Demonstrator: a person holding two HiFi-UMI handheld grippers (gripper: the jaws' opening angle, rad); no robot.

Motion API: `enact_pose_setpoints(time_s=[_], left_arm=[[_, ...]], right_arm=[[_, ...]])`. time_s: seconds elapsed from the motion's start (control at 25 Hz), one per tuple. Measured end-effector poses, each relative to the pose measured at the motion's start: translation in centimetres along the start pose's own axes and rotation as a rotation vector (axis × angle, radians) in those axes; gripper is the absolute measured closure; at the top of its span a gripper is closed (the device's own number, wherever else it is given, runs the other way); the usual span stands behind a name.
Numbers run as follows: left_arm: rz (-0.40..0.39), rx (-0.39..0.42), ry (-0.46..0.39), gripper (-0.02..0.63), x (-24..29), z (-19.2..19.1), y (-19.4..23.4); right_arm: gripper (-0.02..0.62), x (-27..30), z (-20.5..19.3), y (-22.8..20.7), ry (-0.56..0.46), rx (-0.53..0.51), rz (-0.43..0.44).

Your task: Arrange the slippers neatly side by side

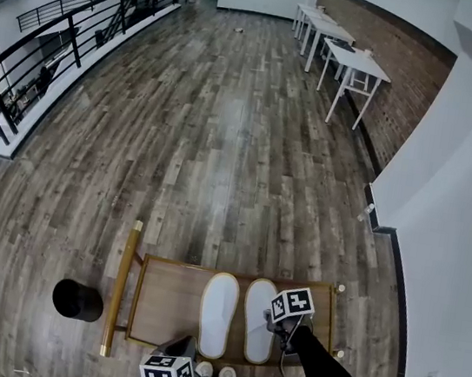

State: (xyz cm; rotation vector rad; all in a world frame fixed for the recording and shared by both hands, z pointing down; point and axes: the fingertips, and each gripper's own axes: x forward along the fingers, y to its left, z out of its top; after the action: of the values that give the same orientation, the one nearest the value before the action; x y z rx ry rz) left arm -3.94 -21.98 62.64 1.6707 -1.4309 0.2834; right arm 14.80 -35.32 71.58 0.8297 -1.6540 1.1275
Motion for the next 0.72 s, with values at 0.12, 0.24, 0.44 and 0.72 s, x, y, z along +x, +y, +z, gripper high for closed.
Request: enact_pose_setpoints(time_s=[0.12,0.24,0.44,0.72], left_arm=[[0.004,-0.019,-0.004,0.606,0.0,0.3,0.2],[-0.010,-0.049,-0.010,0.606,0.1,0.4,0.1],[-0.013,-0.053,-0.023,0.606,0.1,1.1,0.1],[-0.010,-0.060,-0.031,0.606,-0.1,1.3,0.3]], right_arm=[[0.575,0.0,0.2,0.7,-0.014,0.034,0.030],[0.575,0.1,0.4,1.2,-0.027,0.053,0.043],[0.575,0.4,1.0,2.0,-0.019,0.039,0.050],[0.575,0.6,1.2,2.7,-0.005,0.004,0.038]])
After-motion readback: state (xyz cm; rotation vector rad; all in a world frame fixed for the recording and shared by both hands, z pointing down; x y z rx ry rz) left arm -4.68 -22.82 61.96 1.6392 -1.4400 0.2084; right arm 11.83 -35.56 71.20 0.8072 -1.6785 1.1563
